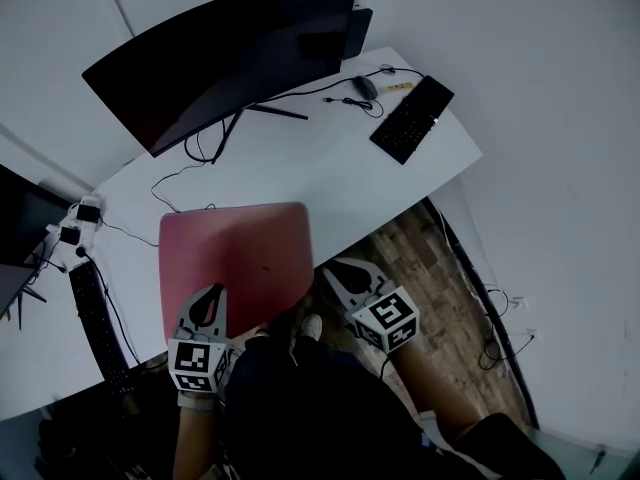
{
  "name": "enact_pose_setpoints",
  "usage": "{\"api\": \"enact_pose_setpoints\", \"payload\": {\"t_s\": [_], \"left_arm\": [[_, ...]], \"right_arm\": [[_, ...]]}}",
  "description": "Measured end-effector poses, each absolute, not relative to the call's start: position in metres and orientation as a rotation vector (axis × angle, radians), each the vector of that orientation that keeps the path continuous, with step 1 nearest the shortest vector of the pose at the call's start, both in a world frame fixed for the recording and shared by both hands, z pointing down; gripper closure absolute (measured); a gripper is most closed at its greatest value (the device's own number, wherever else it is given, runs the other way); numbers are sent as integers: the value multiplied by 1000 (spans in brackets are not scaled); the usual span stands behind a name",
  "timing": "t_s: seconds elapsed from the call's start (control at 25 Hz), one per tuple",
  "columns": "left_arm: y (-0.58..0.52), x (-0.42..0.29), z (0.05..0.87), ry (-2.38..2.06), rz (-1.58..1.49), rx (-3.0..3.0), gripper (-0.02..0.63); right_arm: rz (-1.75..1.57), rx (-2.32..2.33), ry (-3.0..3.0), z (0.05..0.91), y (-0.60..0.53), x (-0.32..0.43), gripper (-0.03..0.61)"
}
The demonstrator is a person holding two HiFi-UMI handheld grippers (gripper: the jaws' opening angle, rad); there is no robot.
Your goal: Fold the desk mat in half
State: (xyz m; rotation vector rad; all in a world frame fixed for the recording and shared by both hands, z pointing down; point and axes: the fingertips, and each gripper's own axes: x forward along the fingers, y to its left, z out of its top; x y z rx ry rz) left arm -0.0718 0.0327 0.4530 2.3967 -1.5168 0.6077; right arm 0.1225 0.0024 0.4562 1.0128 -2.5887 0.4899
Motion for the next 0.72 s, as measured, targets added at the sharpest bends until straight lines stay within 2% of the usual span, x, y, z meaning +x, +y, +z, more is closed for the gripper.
{"api": "enact_pose_setpoints", "payload": {"t_s": [0.36,0.56,0.72], "left_arm": [[-11,-111,485,-1536,703,2280,603],[-42,-148,506,-1524,696,2232,599],[-68,-184,525,-1514,717,2186,569]], "right_arm": [[526,982,-2541,484,-72,100,551],[548,981,-2474,507,-102,86,521],[556,977,-2415,525,-123,69,496]]}}
